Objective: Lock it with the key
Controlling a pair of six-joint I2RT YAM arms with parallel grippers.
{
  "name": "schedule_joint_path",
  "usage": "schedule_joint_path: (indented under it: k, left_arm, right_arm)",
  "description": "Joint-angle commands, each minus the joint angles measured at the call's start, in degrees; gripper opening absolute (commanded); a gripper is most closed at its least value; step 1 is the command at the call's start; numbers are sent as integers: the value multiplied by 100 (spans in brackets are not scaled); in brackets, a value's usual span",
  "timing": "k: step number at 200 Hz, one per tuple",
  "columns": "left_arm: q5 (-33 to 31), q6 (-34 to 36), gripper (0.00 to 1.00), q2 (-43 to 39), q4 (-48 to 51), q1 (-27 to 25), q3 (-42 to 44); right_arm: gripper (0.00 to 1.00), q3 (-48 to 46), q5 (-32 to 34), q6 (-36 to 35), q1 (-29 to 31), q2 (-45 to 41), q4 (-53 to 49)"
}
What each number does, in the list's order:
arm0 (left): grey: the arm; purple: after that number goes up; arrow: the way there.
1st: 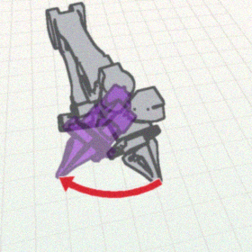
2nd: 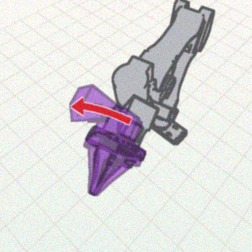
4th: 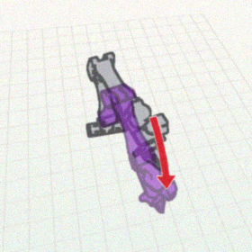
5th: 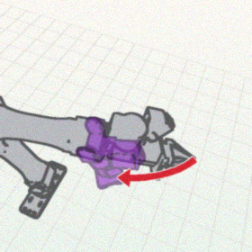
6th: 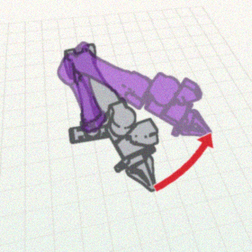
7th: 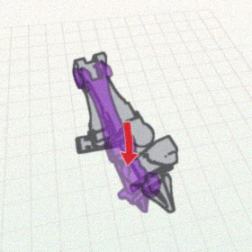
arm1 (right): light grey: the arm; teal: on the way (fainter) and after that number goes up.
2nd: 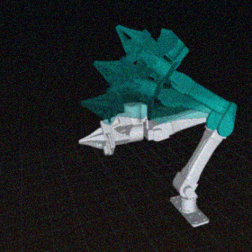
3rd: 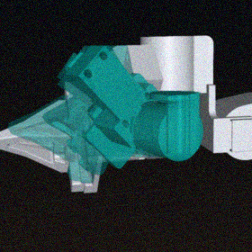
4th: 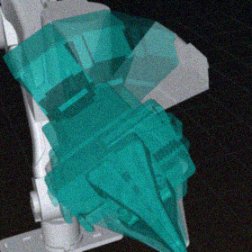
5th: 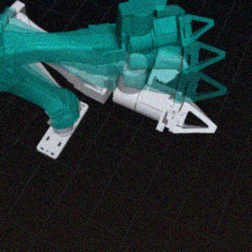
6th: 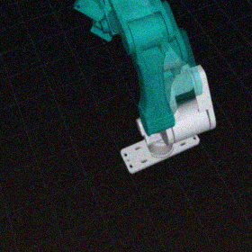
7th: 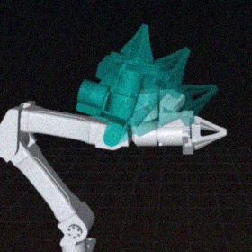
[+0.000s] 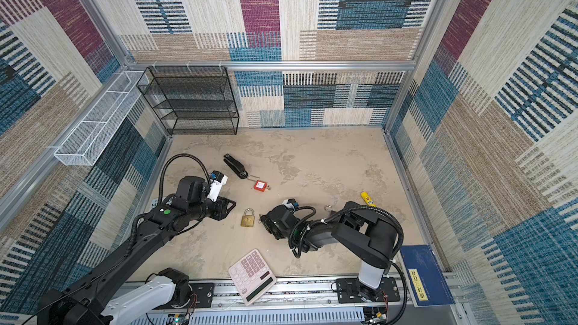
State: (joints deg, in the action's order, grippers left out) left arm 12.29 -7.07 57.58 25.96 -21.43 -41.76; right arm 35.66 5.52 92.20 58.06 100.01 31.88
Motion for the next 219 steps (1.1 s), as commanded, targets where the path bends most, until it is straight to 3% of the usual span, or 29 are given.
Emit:
schedule_joint_path:
  k: [1,84,131,171,200,219]
  left_arm:
    - [-69,-36,48,-42,-100,1,51]
    - [17,-16,48,17,-211,3,184]
    - [63,71,48,23,-108,3,156]
    - [209,117,48,21,-40,1,125]
    - [260,152,48,43,59,0,55]
    - [278,180,48,32,132,-1,7]
  right_arm:
    - [3,54,14,-45,10,36,194]
    - [5,126,-198,-45,8,253,189]
    - [14,231,-271,1,6,353,-1]
    - [32,291,-289,185,11,279,-469]
    - [54,484,-212,317,8,155,-1183]
    - [61,550,-166,322,12,108,-1368]
